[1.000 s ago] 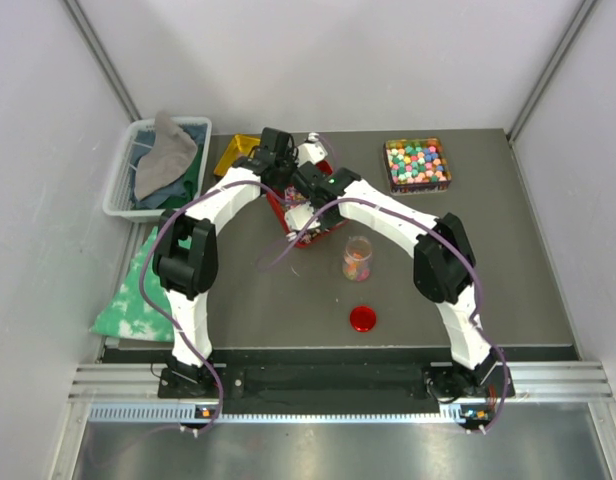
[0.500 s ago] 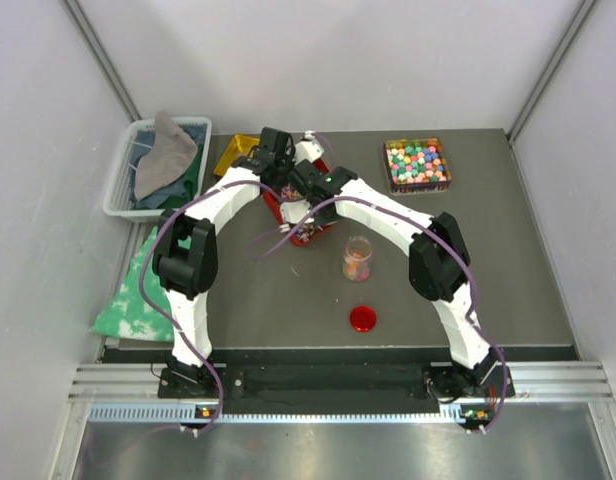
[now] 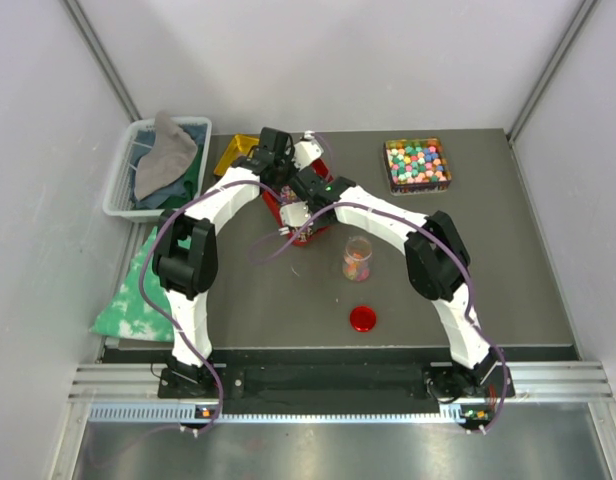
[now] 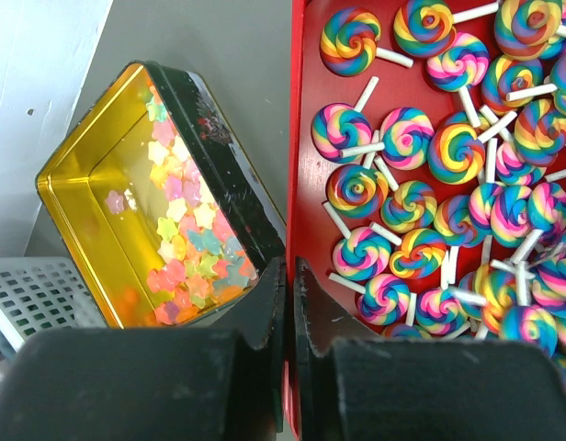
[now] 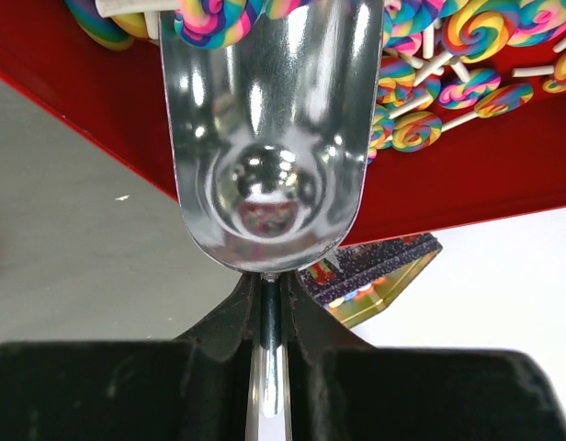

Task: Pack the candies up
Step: Scoop the fake candies from the storage box.

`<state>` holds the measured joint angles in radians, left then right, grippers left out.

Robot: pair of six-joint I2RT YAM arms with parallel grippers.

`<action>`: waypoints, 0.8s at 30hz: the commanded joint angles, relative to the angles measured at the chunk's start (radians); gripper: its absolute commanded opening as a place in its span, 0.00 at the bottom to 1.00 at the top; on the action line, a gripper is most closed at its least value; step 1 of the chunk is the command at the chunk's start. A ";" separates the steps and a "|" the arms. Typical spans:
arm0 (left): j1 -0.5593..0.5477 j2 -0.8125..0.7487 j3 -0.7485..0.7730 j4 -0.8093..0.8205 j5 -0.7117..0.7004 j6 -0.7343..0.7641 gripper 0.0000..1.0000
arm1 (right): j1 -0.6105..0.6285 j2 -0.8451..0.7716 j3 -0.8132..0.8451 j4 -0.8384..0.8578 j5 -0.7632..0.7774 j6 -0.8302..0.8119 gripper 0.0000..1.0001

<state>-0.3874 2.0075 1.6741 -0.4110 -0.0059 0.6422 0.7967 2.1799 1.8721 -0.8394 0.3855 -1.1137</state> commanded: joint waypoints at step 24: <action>-0.044 -0.024 0.098 -0.005 0.026 -0.134 0.00 | 0.018 0.081 0.084 0.111 -0.212 0.302 0.00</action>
<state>-0.3874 2.0079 1.7027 -0.4755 -0.0429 0.5945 0.7937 2.2208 1.9320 -0.8223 0.2623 -0.8871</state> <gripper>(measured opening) 0.056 0.063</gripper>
